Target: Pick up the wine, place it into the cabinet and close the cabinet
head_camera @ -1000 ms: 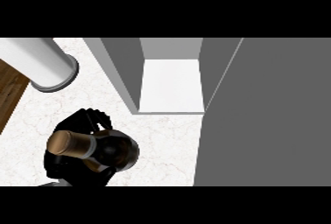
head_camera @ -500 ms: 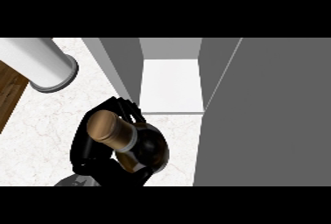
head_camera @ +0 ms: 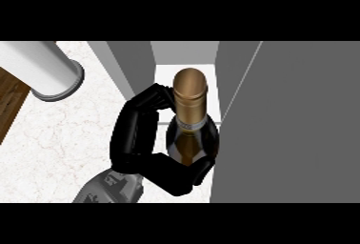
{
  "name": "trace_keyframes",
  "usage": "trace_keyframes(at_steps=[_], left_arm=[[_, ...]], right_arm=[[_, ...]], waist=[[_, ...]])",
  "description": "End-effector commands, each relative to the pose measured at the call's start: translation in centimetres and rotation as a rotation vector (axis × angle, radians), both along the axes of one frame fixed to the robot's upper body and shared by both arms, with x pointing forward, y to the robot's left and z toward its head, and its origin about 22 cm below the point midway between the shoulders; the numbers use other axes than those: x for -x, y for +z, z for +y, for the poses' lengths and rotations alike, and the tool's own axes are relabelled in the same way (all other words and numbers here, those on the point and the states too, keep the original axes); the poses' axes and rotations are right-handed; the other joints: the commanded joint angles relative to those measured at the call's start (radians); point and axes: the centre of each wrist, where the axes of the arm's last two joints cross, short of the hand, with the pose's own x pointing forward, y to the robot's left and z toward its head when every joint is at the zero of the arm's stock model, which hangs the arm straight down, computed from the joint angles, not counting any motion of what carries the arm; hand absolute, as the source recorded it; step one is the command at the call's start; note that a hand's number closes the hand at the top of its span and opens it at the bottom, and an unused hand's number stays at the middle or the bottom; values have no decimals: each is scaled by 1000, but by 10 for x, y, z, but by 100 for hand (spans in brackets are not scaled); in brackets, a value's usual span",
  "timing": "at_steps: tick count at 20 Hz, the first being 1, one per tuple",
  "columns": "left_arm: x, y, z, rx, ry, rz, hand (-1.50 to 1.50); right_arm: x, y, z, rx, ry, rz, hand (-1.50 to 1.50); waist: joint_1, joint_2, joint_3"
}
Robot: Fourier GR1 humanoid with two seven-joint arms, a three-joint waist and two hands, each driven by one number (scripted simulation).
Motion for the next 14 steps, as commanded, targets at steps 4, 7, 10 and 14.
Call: trace_keyframes(at_steps=[4,7,10,14], left_arm=[[-24,-10,-21,-17,50,-7,150],[-20,10,-33,-39,64,-10,150],[-25,1,-33,-61,92,-32,150],[-30,-12,-27,-29,99,8,150]], right_arm=[[12,3,-8,-36,55,-41,-150],[27,13,-5,-26,72,-29,-150],[24,4,-6,-23,63,-29,-150],[22,11,-8,-23,64,-49,-150]], waist=[[-1,2,0],[-1,0,0],[0,0,0],[2,1,-1]])
